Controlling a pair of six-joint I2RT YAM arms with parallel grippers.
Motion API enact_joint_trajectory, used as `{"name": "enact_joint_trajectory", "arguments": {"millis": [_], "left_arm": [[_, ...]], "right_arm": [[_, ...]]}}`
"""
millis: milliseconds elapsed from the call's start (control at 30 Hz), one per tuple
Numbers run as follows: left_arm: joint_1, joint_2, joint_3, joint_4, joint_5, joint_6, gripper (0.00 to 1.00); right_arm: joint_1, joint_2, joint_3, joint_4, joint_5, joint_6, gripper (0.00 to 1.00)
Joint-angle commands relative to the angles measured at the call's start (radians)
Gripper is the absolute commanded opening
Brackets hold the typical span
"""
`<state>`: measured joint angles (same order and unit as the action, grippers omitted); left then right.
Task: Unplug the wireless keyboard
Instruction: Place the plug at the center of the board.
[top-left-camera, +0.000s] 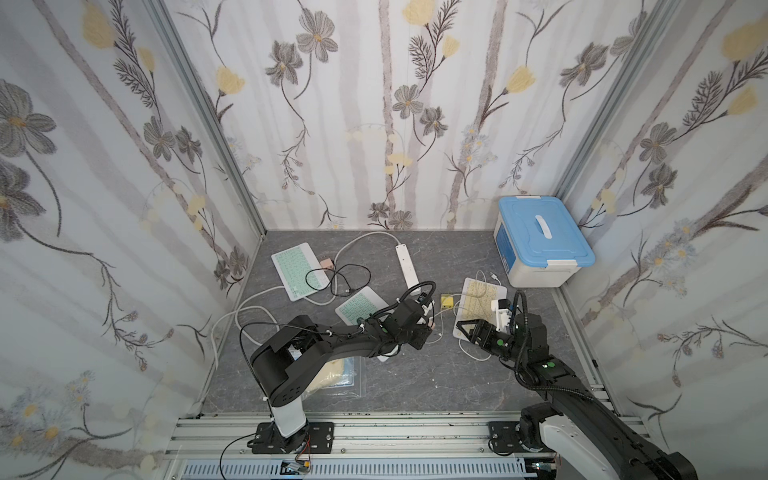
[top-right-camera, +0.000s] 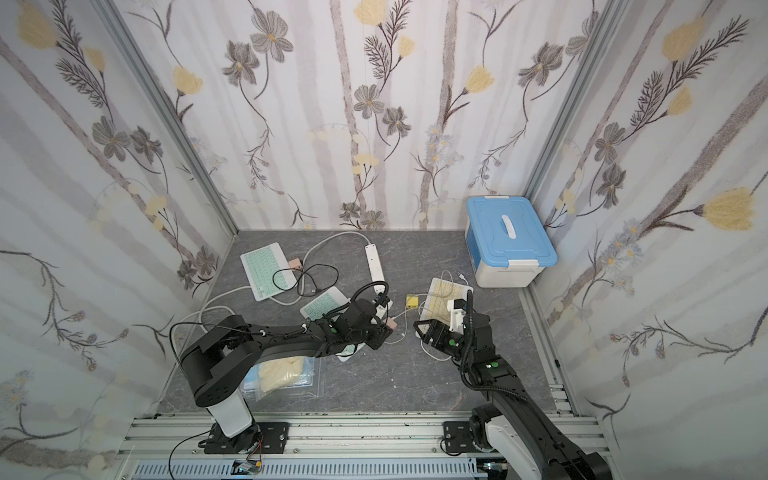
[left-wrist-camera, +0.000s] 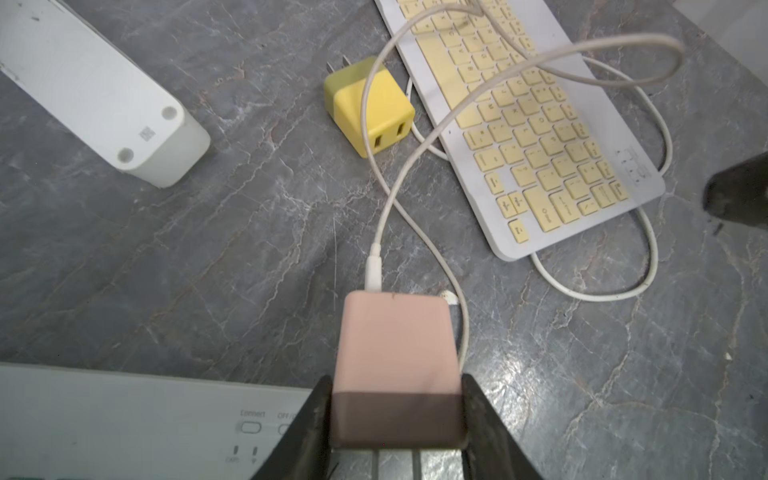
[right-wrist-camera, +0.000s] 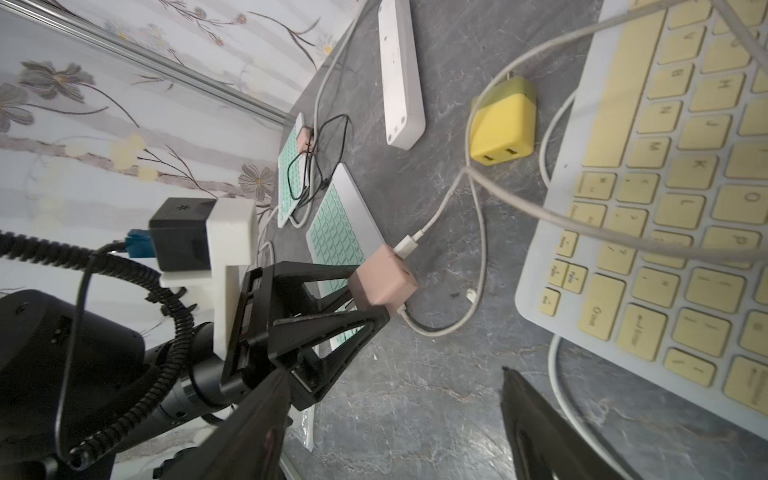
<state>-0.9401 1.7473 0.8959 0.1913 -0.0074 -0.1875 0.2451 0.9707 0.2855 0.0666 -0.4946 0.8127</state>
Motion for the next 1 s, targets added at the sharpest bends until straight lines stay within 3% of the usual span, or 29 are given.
{"name": "enact_joint_trajectory", "arguments": {"millis": [0,200,367,533,667,733,967], "left_arm": [[-0.035,-0.034,-0.031,0.024,-0.09,-0.039,0.0],[-0.102,-0.088,-0.086,-0.08,-0.094,-0.06,0.0],[-0.118,-0.084,-0.141,-0.102,0.017,-0.075,0.02],[-0.15,-0.069,-0.144,-0.142,0.028,-0.03,0.19],[-0.151,-0.076,-0.141,-0.17,0.05,-0.021,0.55],[-0.151,-0.084,-0.134,-0.197,0.045,-0.014,0.67],[-0.152,-0.027,0.018,-0.433,0.021,0.017,0.76]], "right_arm": [[-0.001,-0.003,-0.015,-0.002,0.021,-0.045,0.79],[-0.003,0.051,-0.008,0.029,0.019,-0.059,0.79],[-0.003,0.117,-0.001,0.087,-0.003,-0.047,0.79],[-0.003,0.168,0.01,0.105,-0.005,-0.052,0.79],[-0.003,0.171,0.013,0.1,-0.004,-0.05,0.79],[-0.003,0.163,0.015,0.088,-0.003,-0.051,0.8],[-0.003,0.126,0.022,0.03,-0.024,-0.052,0.81]]}}
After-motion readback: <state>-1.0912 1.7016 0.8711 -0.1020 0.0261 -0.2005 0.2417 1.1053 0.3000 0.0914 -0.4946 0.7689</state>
